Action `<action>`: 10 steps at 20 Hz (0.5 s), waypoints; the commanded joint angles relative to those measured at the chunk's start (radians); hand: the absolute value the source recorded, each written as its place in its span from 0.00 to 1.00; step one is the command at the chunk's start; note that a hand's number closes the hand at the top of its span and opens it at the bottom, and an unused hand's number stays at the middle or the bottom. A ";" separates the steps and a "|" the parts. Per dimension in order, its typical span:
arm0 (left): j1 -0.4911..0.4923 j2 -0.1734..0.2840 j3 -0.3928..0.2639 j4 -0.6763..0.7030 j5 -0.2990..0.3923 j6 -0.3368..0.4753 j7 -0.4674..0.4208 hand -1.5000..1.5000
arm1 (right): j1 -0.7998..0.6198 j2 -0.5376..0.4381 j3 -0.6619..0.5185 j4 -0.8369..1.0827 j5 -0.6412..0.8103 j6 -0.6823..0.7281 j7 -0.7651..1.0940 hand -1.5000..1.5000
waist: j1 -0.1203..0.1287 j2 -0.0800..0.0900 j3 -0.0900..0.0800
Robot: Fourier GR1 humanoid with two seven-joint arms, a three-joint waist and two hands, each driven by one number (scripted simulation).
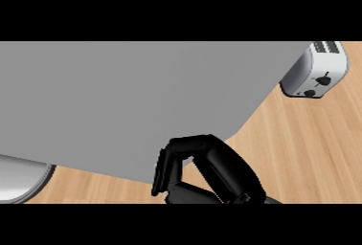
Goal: Pick up the bottled water, place it into the cabinet and close the cabinet
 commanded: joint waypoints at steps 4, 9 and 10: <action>0.052 0.008 0.145 0.007 0.125 -0.099 0.033 0.00 | -0.203 0.008 -0.254 0.190 -0.177 0.064 -0.036 1.00 | -0.011 -0.001 0.001; 0.065 -0.051 0.182 0.032 0.107 -0.149 0.040 0.00 | -0.307 -0.010 -0.351 0.357 -0.218 0.143 -0.053 1.00 | -0.018 -0.001 0.001; 0.098 -0.045 0.207 0.052 0.134 -0.204 0.035 0.00 | -0.302 -0.031 -0.386 0.407 -0.247 0.190 -0.084 1.00 | -0.012 -0.001 0.001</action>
